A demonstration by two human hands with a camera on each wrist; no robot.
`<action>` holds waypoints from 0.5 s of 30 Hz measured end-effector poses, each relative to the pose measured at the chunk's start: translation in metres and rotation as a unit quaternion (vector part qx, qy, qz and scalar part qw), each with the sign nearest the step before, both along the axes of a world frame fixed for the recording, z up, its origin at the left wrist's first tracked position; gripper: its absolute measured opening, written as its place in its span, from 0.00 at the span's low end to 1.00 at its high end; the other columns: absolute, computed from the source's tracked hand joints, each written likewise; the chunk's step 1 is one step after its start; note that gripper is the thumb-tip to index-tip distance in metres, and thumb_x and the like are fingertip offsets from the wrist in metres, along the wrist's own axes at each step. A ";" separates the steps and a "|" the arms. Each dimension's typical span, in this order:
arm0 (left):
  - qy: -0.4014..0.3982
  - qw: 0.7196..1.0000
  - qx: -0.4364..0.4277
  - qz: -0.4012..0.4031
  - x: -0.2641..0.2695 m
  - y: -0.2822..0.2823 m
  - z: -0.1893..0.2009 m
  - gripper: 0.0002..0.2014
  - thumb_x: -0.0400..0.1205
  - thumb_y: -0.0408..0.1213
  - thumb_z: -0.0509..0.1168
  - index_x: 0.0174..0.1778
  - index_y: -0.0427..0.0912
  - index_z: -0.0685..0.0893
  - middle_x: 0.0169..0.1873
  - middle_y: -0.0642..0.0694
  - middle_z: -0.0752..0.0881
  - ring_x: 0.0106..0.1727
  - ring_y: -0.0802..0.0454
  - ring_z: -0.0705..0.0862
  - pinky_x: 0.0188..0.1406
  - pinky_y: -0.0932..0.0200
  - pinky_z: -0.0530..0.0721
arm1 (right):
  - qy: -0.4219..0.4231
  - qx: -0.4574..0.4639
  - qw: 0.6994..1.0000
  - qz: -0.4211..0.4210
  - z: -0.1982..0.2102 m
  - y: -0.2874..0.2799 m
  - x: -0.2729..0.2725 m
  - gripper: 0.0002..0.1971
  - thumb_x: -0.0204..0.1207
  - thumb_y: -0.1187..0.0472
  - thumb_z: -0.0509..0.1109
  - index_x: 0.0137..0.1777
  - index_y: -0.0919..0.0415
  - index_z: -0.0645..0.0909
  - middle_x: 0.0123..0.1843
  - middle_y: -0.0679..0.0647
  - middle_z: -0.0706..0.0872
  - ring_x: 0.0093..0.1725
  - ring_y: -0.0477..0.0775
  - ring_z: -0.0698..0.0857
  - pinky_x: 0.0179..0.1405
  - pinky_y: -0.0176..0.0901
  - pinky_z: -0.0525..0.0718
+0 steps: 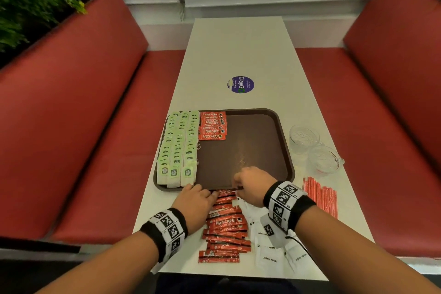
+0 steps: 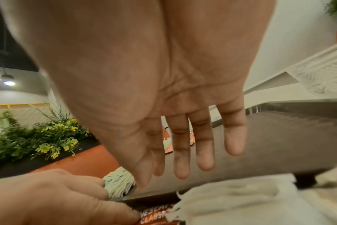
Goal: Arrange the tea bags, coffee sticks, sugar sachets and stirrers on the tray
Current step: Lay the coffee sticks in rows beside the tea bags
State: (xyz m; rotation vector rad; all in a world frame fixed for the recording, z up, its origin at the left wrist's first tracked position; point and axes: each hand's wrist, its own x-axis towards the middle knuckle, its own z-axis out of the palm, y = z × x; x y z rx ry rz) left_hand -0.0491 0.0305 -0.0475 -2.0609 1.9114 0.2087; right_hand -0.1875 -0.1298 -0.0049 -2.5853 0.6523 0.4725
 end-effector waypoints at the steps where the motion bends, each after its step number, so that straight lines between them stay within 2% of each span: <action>1: 0.002 1.000 0.003 0.003 0.001 0.002 0.002 0.24 0.89 0.49 0.53 0.81 0.49 0.65 0.65 0.46 0.82 0.64 0.43 0.77 0.65 0.45 0.71 | -0.002 -0.003 1.000 -0.001 0.001 0.002 0.000 0.11 0.82 0.52 0.69 0.63 0.48 0.82 0.61 0.49 0.82 0.62 0.54 0.80 0.65 0.52 0.81; 5: 0.017 0.999 -0.010 0.026 0.005 0.008 0.009 0.18 0.89 0.53 0.52 0.69 0.53 0.79 0.57 0.49 0.84 0.60 0.45 0.79 0.59 0.48 0.71 | -0.013 -0.008 1.000 0.002 0.003 0.010 0.002 0.12 0.81 0.52 0.69 0.64 0.47 0.82 0.61 0.49 0.81 0.63 0.54 0.77 0.63 0.54 0.81; 9: 0.043 0.995 -0.025 0.088 0.005 0.004 0.010 0.21 0.87 0.60 0.52 0.62 0.52 0.82 0.52 0.51 0.85 0.56 0.48 0.81 0.55 0.48 0.75 | 0.001 -0.019 1.000 0.010 0.002 0.018 0.005 0.11 0.80 0.54 0.69 0.62 0.46 0.83 0.61 0.49 0.81 0.64 0.54 0.78 0.64 0.56 0.81; 12: 0.021 0.993 -0.025 0.115 0.001 -0.003 0.010 0.21 0.89 0.57 0.49 0.57 0.49 0.84 0.50 0.48 0.86 0.53 0.47 0.84 0.50 0.49 0.75 | 0.011 -0.024 1.000 0.017 0.002 0.022 0.007 0.12 0.81 0.55 0.69 0.63 0.47 0.83 0.62 0.50 0.82 0.64 0.55 0.78 0.64 0.56 0.82; 15: -0.001 0.993 -0.004 0.118 -0.003 -0.008 0.006 0.18 0.90 0.52 0.52 0.56 0.47 0.84 0.51 0.46 0.87 0.53 0.45 0.85 0.46 0.51 0.73 | 0.017 -0.023 0.999 0.022 0.003 0.023 0.010 0.14 0.81 0.56 0.69 0.65 0.48 0.83 0.63 0.50 0.83 0.64 0.55 0.80 0.63 0.56 0.83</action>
